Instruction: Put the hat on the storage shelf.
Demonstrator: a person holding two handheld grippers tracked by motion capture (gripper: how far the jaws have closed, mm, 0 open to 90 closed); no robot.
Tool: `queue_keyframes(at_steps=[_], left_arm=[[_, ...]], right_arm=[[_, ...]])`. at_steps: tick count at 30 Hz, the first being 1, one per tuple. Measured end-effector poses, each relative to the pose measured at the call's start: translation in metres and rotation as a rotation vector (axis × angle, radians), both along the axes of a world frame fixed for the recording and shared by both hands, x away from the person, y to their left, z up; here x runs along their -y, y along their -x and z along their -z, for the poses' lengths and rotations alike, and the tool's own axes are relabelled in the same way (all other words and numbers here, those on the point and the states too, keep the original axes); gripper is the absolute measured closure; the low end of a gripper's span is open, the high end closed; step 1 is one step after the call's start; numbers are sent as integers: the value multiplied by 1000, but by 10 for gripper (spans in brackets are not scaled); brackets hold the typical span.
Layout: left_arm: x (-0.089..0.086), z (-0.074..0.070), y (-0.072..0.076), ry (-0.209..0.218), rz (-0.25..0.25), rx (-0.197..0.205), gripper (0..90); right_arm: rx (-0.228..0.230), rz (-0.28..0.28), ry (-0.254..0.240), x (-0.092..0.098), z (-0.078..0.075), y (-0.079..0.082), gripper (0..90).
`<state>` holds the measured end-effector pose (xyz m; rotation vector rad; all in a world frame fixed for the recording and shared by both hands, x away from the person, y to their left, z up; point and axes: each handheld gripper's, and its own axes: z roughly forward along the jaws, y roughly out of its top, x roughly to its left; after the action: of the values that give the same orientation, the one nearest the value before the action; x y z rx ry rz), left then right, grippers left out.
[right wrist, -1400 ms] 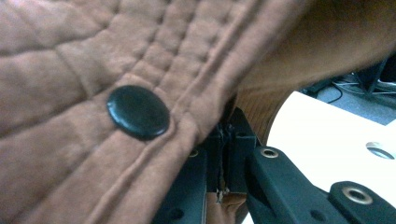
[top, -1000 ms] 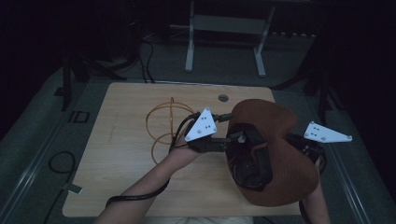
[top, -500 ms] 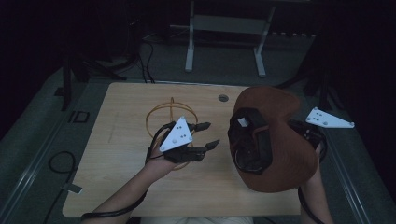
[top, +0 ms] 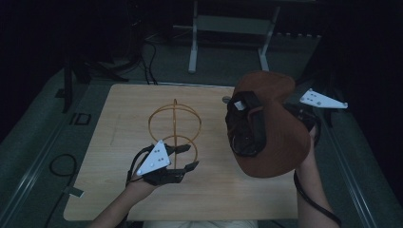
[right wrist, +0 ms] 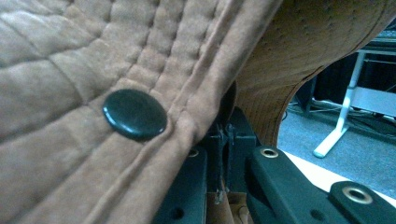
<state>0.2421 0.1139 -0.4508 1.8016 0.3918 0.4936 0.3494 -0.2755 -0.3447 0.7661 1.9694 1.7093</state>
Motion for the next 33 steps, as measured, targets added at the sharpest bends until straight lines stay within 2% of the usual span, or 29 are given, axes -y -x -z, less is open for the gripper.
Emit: queue_keyframes(at_steps=[1,2,3,6,8,9,10,12,13,14,15,16,17,18,19,20,21,22,23,24,25,26,27,28,31,32,33], left_arm=[[0,0,0,0,0,0,456],[-8,10,3,2,-7,-28,456],[-8,10,3,2,-7,-28,456],[-21,25,11,-12,-36,-47,456],[-32,34,14,-2,-53,-59,456],[-43,44,18,2,-72,-62,456],[-43,44,18,2,-72,-62,455],[-62,62,23,9,-129,-76,455],[-62,62,23,9,-129,-76,455],[-78,75,23,10,-192,-93,455],[-86,81,23,18,-229,-105,455],[-86,81,23,18,-229,-105,455],[-94,86,23,24,-265,-114,455],[-110,95,22,33,-326,-132,455],[-110,95,22,33,-326,-132,454],[-122,100,20,26,-380,-143,454],[-130,101,19,31,-398,-162,448],[-130,101,19,31,-398,-162,431],[-141,102,16,52,-429,-200,411],[-141,102,16,52,-429,-200,383],[-147,103,15,36,-465,-203,383],[-147,103,15,36,-465,-203,373],[-156,107,13,41,-529,-228,373],[-158,110,11,26,-574,-240,298],[-166,115,7,6,-686,-284,225],[-169,116,7,2,-706,-289,157],[-171,116,7,-6,-740,-292,146]], right_arm=[[0,0,0,0,0,0,872],[0,-3,1,-6,-1,-6,872],[0,-3,1,-6,-1,-6,872],[-9,-1,9,-18,-3,-17,872],[-9,-2,16,-21,-2,-20,872],[-8,6,28,-27,-1,-26,872],[-10,5,32,-29,0,-29,871],[-21,7,30,-33,1,-34,871],[-25,5,30,-36,2,-36,871],[-25,7,32,-39,3,-38,871],[-24,7,34,-41,3,-40,871],[-26,11,37,-43,4,-41,871],[-29,10,37,-46,4,-43,871],[-32,7,39,-48,5,-45,871],[-32,7,39,-48,5,-45,871],[-39,3,43,-53,6,-48,871],[-42,0,45,-56,7,-50,871],[-42,0,45,-56,7,-50,871],[-45,2,48,-61,8,-53,871],[-45,2,48,-61,8,-53,871],[-45,3,48,-64,9,-55,871],[-45,3,48,-64,9,-55,871],[-44,4,48,-67,10,-57,871],[-42,1,51,-73,10,-59,871],[-45,-2,58,-83,11,-63,871],[-42,-3,61,-87,10,-63,871],[-42,-5,61,-90,9,-64,871]])
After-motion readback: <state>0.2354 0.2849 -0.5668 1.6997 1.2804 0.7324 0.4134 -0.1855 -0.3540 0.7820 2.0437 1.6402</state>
